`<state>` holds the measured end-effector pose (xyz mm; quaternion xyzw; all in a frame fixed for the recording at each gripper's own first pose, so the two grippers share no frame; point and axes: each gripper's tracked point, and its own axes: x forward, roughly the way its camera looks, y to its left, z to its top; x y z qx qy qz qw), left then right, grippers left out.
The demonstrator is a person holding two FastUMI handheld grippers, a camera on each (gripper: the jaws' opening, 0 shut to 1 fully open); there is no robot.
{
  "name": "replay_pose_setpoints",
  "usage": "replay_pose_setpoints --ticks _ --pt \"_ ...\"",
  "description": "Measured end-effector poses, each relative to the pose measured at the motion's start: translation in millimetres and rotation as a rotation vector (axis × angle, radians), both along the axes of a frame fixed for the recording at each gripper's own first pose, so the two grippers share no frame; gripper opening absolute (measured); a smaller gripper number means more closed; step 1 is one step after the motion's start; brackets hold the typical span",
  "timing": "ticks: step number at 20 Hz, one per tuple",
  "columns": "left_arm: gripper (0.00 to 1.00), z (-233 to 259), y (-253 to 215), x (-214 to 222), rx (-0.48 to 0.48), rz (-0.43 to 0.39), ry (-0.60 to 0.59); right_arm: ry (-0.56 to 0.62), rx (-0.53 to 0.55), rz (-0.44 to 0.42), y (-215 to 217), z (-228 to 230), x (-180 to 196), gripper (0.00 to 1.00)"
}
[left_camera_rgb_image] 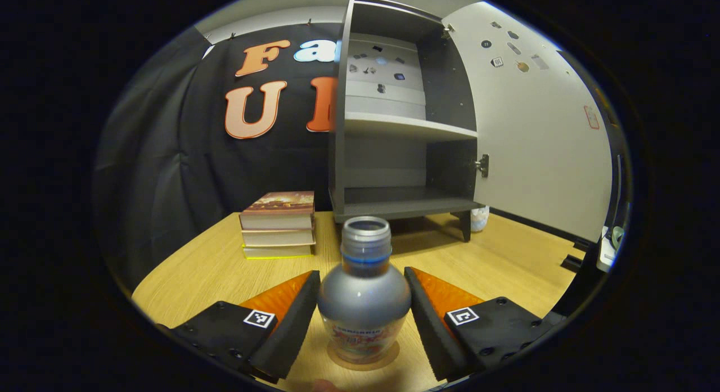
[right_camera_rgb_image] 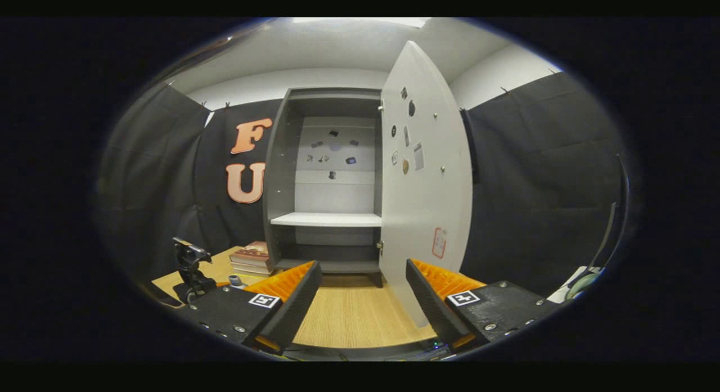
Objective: Open the cabinet door with the right hand, grasp the bottle in the cabinet with the left hand and place it on the coaster, then close the cabinet door with the right hand.
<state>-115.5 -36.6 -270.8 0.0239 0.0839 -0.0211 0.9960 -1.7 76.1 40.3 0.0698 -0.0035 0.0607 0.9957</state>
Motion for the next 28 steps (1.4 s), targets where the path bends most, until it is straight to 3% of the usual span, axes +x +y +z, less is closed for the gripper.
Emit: replay_pose_setpoints --ticks 4,8,16,19,22,23,24,25,27,28 --pt "0.95 42 -5 3 0.008 -0.010 -0.035 -0.045 -0.015 -0.068 -19 11 6 0.92" --pt "0.94 88 -8 -3 -0.007 -0.002 -0.065 -0.042 -0.044 -0.194 -54 15 13 0.93" --pt "0.95 153 4 -18 -0.096 0.083 -0.087 -0.041 -0.106 -0.328 -97 17 25 0.92" --pt "0.94 177 20 -15 -0.082 0.107 -0.112 -0.047 -0.052 -0.295 -87 19 27 0.94" --pt "0.94 202 34 -11 -0.056 0.116 -0.145 -0.052 0.017 -0.264 -69 24 30 0.89" --pt "0.94 212 40 -9 -0.039 0.123 -0.168 -0.055 0.009 -0.258 -66 25 30 0.83" --pt "0.94 218 46 -6 -0.015 0.131 -0.185 -0.057 -0.007 -0.256 -65 26 30 0.88" --pt "0.94 222 47 -2 0.002 0.126 -0.195 -0.059 -0.017 -0.252 -67 26 29 0.80" --pt "0.94 225 47 3 0.023 0.108 -0.191 -0.060 -0.007 -0.235 -61 28 29 0.80" --pt "0.94 226 49 4 0.033 0.109 -0.182 -0.055 0.004 -0.219 -54 28 28 0.87"
